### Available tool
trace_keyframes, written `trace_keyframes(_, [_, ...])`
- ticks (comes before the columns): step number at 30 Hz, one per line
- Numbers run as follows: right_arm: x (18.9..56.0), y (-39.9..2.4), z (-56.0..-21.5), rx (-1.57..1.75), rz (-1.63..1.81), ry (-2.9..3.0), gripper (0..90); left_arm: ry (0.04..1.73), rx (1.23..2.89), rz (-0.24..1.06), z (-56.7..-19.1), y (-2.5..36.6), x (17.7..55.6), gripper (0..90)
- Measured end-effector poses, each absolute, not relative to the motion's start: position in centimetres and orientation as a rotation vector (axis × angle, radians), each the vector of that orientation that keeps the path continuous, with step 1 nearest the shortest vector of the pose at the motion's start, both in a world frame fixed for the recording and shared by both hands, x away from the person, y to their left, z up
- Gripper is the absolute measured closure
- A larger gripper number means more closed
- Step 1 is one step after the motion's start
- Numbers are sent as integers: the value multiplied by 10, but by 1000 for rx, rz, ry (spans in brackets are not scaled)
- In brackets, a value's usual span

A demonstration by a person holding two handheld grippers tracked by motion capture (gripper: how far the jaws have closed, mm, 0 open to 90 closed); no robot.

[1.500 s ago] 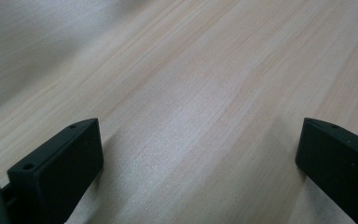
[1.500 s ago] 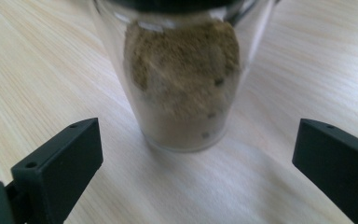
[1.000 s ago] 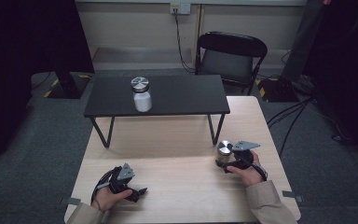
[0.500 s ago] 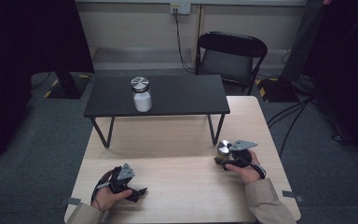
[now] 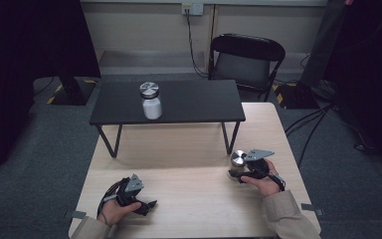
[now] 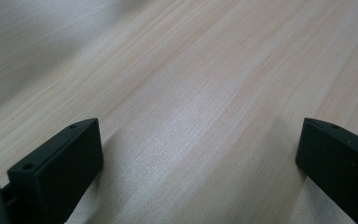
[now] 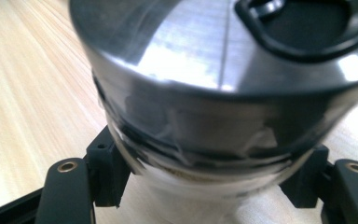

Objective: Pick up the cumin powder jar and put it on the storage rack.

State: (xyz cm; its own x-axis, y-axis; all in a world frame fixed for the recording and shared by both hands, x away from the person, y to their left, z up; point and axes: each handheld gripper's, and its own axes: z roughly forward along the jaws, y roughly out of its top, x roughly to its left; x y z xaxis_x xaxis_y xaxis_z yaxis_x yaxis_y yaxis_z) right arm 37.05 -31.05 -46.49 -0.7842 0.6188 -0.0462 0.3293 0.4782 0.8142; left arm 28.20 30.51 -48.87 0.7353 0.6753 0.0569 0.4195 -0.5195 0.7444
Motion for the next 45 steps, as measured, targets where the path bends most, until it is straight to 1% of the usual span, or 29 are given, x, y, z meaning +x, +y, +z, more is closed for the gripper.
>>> trace_keyframes(4, [369, -311, -456, 785, 1216, 2403, 307, 822, 2191, 442, -489, 305, 282, 0])
trace_keyframes(6, [369, -310, -445, 771, 1218, 2419, 307, 822, 2190, 442, -489, 305, 282, 0])
trace_keyframes(11, [368, -309, -430, 754, 1245, 2426, 308, 822, 2190, 442, -489, 305, 282, 0])
trace_keyframes(21, [368, -297, -395, 705, 1223, 2468, 308, 822, 2191, 442, -489, 305, 282, 0])
trace_keyframes(33, [371, -290, -363, 669, 1235, 2482, 308, 822, 2190, 442, -489, 305, 282, 0])
trace_keyframes(37, [372, -287, -345, 649, 1233, 2487, 308, 822, 2191, 442, -489, 305, 282, 0])
trace_keyframes(45, [374, -280, -319, 622, 1237, 2499, 308, 822, 2191, 442, -489, 305, 282, 0])
